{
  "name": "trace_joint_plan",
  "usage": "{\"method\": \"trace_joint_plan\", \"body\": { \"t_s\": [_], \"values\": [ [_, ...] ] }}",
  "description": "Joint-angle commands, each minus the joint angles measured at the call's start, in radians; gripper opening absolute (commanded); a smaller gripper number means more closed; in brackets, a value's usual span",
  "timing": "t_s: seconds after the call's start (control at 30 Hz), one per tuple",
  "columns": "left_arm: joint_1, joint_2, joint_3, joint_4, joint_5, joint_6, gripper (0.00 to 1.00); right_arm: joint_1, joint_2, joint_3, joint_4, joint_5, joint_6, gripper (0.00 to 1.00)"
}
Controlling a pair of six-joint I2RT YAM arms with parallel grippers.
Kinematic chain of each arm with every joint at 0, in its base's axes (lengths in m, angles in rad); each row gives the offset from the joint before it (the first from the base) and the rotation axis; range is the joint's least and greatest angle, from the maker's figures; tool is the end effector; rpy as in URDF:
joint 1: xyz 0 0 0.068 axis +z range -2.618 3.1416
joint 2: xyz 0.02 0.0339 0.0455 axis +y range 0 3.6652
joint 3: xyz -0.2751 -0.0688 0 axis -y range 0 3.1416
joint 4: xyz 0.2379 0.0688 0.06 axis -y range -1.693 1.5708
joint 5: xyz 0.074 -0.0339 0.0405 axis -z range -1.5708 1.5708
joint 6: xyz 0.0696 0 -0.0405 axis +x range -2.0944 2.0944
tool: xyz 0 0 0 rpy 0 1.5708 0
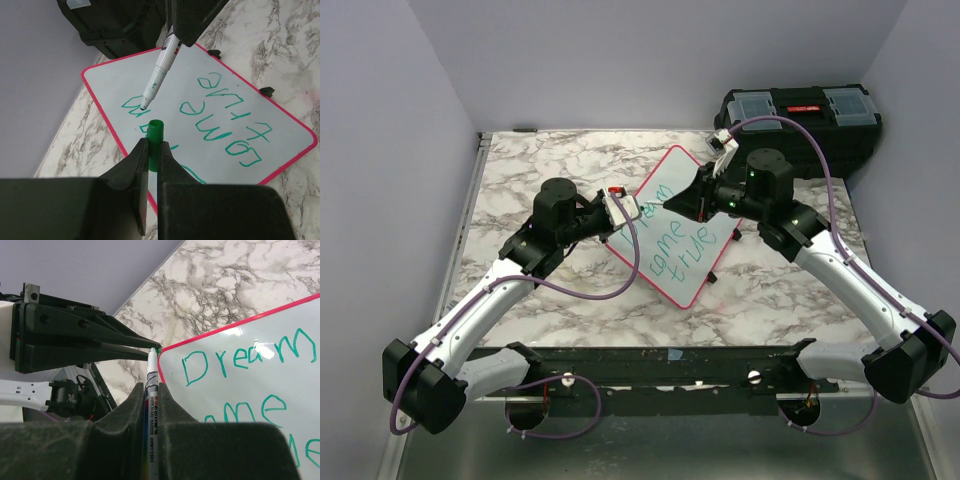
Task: Write a sentence on the whiteboard
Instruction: Insert the whiteboard marker without the cap into the pen cap.
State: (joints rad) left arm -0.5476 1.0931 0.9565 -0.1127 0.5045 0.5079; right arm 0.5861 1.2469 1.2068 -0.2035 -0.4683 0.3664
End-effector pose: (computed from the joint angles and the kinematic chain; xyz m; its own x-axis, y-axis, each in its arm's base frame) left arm 0.2114 -0.1683 0.3516 0.2321 0.3571 -0.9048 0.8501 0.3775 0.3671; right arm 0.2364 0.1947 0.3919 -0.4952 0.0550 -0.8671 -0.7295 0.5157 0.4493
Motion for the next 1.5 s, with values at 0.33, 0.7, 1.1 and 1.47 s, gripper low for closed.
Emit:
{"method": "trace_joint_plan", "body": {
  "t_s": [0.33, 0.7, 1.1, 1.47],
  "values": [
    [-0.012, 0.003, 0.017, 0.044, -0.008, -0.012, 0.00, 0.006, 0.029, -0.023, 0.016, -0.041, 0.013, 0.01],
    [-0.014, 0.029, 0.037, 0.040, -0.028, -0.014, 0.00, 0.006, 0.027, -0.030, 0.013, -0.043, 0.015, 0.01],
    [-0.014, 0.031, 0.035, 0.020, -0.048, -0.002, 0.00, 0.006, 0.013, -0.030, 0.006, -0.009, 0.009, 0.01],
    [-0.014, 0.018, 0.030, 0.027, -0.036, -0.008, 0.00, 0.006, 0.017, -0.025, 0.006, -0.006, 0.011, 0.01]
  ]
}}
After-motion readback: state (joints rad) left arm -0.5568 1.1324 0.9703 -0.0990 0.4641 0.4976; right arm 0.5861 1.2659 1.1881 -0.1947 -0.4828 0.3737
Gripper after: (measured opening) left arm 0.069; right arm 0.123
